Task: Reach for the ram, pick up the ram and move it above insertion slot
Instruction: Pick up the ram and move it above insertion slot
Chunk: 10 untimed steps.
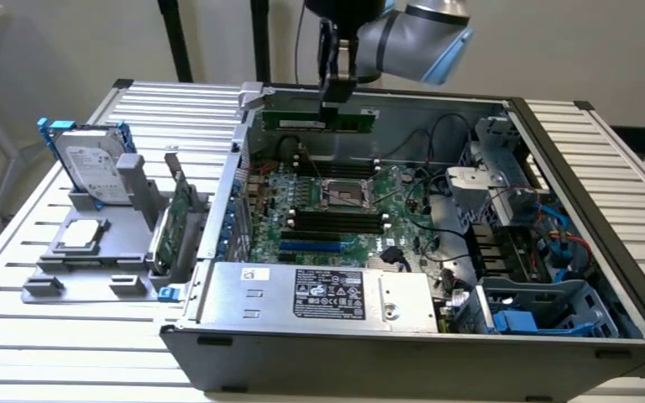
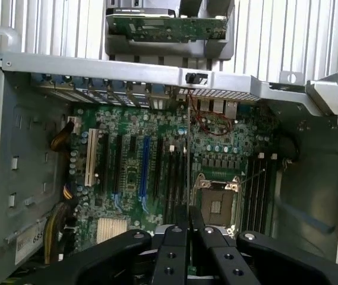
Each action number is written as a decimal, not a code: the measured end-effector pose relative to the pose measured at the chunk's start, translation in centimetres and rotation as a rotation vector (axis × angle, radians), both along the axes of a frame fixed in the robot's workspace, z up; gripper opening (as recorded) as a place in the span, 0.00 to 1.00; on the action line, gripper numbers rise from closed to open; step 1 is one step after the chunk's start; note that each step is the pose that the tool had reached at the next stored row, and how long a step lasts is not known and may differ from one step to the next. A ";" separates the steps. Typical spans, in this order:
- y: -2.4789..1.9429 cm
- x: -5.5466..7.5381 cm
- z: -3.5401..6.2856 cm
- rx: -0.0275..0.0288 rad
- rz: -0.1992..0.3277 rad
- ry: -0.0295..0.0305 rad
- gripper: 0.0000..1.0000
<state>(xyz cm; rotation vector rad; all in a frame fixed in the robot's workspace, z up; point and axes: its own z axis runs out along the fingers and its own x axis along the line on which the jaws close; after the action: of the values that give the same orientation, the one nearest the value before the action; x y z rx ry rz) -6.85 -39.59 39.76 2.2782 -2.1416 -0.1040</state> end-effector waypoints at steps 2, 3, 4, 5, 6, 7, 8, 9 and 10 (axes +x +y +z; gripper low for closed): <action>0.09 0.6 -0.07 -0.0001 -0.001 0.0000 0.13; 0.11 0.8 -0.13 0.0001 -0.003 0.0000 0.13; 0.12 1.0 -0.19 0.0004 -0.006 -0.0001 0.13; 0.13 1.1 -0.25 0.0008 -0.009 -0.0002 0.13; 0.14 1.2 -0.30 0.0011 -0.012 -0.0001 0.13; 0.15 1.3 -0.34 0.0011 -0.016 0.0000 0.13; 0.15 1.4 -0.38 0.0017 -0.020 0.0001 0.13; 0.15 1.5 -0.43 0.0027 -0.024 0.0001 0.13; 0.15 1.5 -0.49 0.0041 -0.028 0.0001 0.13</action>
<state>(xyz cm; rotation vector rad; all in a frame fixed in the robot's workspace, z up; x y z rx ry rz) -5.34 -39.44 39.28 2.2503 -2.1762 -0.1089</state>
